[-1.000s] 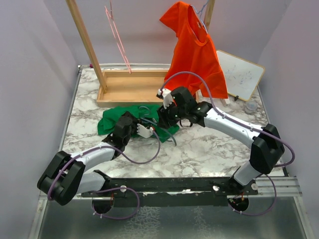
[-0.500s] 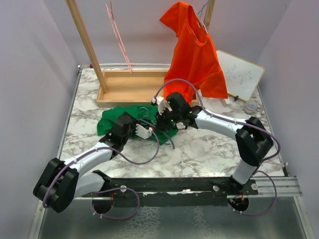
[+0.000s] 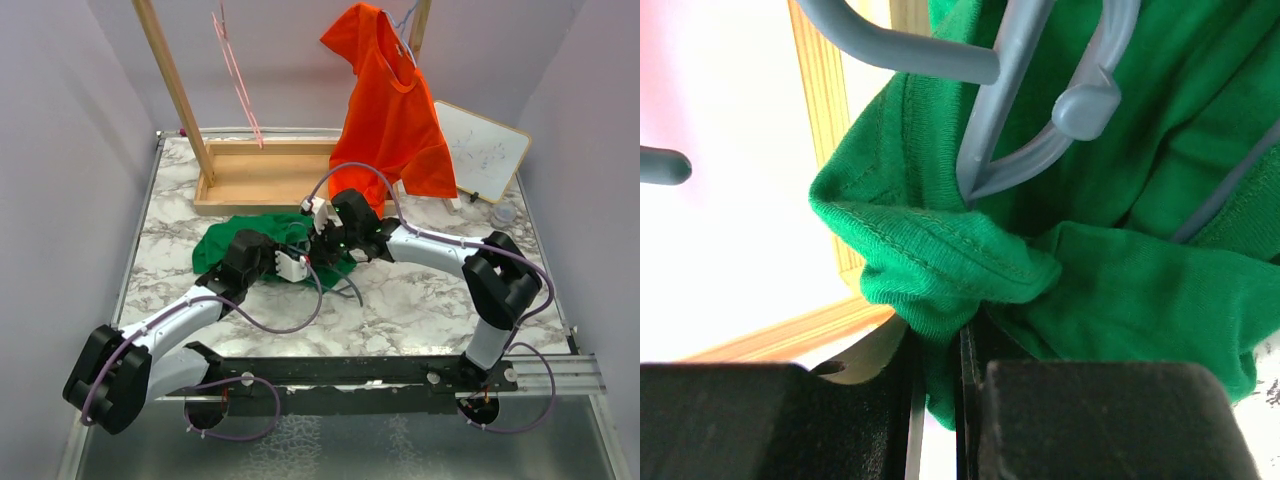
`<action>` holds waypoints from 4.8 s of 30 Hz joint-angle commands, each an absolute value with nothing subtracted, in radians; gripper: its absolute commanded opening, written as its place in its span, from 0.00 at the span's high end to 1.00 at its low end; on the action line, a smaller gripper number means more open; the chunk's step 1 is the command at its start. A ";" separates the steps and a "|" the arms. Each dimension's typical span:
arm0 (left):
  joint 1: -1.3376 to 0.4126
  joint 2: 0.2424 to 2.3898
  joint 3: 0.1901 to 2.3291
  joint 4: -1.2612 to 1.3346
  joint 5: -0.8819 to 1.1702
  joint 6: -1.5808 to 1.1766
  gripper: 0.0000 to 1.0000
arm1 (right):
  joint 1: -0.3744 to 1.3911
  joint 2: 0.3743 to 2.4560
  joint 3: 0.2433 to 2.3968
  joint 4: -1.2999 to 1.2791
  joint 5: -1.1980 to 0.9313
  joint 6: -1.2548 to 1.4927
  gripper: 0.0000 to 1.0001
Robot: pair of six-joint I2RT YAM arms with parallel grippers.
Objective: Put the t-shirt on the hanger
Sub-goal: Pick up the hanger at the center of the board.
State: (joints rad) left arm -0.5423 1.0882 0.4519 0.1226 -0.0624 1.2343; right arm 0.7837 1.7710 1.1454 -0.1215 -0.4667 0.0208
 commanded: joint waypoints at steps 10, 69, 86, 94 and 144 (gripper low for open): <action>-0.529 1.014 0.620 -0.107 0.049 0.907 0.54 | 0.785 1.759 1.120 -0.052 -0.373 0.013 0.99; -0.160 1.358 0.963 -0.429 0.911 0.753 0.92 | 0.805 1.486 0.973 0.079 -0.296 -0.494 0.99; -0.179 1.412 1.048 -0.522 1.047 0.766 0.92 | 0.834 1.519 0.996 0.108 -0.316 -0.496 0.99; -0.209 1.420 1.048 -0.537 1.062 0.766 0.93 | 0.852 1.556 1.027 0.126 -0.325 -0.492 0.99; -0.189 1.511 1.136 -0.526 1.016 0.774 1.00 | 0.482 1.838 1.348 -0.231 -0.653 0.044 0.43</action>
